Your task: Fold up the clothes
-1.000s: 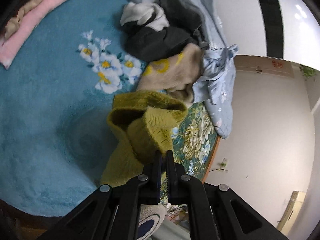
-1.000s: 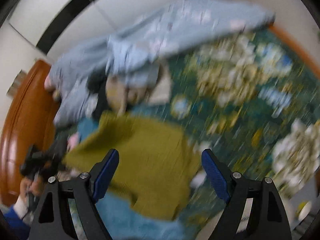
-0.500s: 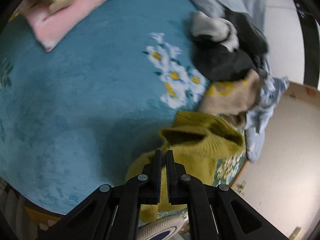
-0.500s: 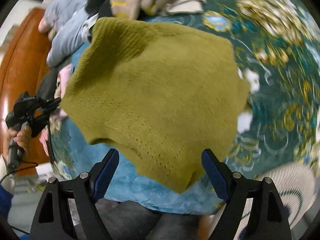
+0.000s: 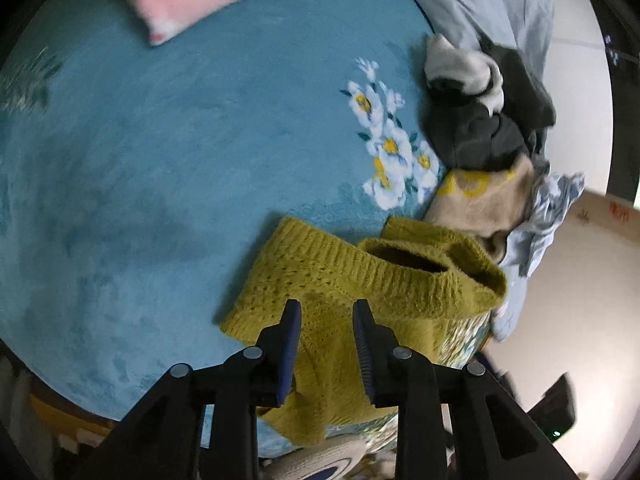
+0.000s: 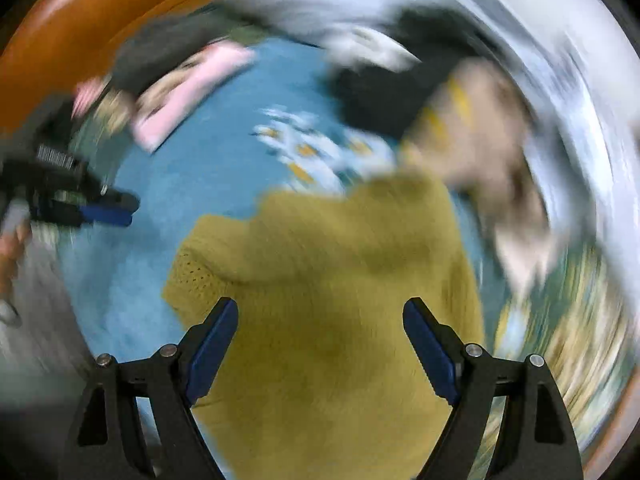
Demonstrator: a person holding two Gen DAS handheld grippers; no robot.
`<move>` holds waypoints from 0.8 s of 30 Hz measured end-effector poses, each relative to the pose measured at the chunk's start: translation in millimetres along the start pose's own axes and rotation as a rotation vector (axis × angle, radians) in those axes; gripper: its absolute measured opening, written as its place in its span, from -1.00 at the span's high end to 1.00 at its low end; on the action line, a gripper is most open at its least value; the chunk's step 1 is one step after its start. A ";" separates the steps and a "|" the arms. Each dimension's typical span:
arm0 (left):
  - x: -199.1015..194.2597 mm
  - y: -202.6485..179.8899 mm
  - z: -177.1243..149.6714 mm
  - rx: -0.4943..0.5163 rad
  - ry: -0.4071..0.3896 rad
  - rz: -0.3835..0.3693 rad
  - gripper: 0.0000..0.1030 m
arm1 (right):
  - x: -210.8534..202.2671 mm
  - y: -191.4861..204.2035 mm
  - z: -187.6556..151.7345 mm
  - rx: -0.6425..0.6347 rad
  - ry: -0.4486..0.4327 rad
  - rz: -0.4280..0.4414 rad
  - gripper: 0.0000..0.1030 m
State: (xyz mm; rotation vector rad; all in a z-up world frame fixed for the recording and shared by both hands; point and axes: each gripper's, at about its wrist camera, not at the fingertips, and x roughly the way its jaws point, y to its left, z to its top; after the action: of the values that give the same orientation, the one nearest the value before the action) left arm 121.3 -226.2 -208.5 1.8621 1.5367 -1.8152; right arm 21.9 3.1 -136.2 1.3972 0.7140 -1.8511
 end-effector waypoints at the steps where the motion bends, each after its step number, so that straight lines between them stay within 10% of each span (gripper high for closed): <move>1: -2.6 4.2 -1.3 -0.010 -0.010 -0.005 0.40 | 6.8 6.7 9.4 -0.063 0.005 0.008 -0.65; 11: -28.9 46.1 -4.9 -0.121 -0.088 -0.036 0.23 | 102.3 80.4 72.3 -0.430 0.198 0.218 -0.66; 22: -39.0 77.0 -5.9 -0.198 -0.123 -0.033 0.20 | 179.1 108.6 71.2 -0.404 0.391 0.213 -0.65; 24: -37.7 80.6 -11.3 -0.201 -0.124 -0.026 0.20 | 181.3 100.3 70.1 -0.348 0.400 0.208 -0.32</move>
State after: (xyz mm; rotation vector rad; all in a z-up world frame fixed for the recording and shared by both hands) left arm 194.1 -277.7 -218.4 1.6160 1.6384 -1.6808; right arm 30.0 -148.2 -293.9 1.5520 0.9918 -1.2283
